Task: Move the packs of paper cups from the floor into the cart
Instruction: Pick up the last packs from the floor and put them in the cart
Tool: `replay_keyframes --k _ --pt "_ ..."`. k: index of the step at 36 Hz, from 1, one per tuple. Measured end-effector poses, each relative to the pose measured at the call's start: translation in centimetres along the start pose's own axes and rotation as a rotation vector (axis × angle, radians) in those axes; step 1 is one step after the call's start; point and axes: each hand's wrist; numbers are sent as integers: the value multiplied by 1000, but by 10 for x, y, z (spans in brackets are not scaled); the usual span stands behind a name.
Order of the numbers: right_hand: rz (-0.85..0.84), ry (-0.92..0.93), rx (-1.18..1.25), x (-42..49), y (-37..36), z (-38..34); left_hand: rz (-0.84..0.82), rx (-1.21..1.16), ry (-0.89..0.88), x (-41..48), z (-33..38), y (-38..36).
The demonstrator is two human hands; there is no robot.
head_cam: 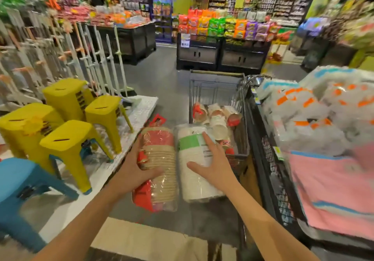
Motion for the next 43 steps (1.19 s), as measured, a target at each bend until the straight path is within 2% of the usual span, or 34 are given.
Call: replay_keyframes --k 11,23,27,35,43 --pt "155 -118 24 102 36 61 -191 -42 -25 147 -9 -89" --pt "282 -216 -148 244 51 94 -395 -122 51 322 -28 -152" --pt "315 -247 -149 282 60 113 -418 -119 79 367 -31 -174" --pt "293 -290 -159 371 81 171 -447 -86 154 454 -66 -228" --pt "164 -340 -159 487 91 269 -362 35 323 534 -122 -298"
Point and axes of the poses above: each hand's wrist, its own x-axis towards the middle knuckle, its own y-axis out of the back of the hand, z = x × y, and after that the axes turned 10 degrees about z, right-handed
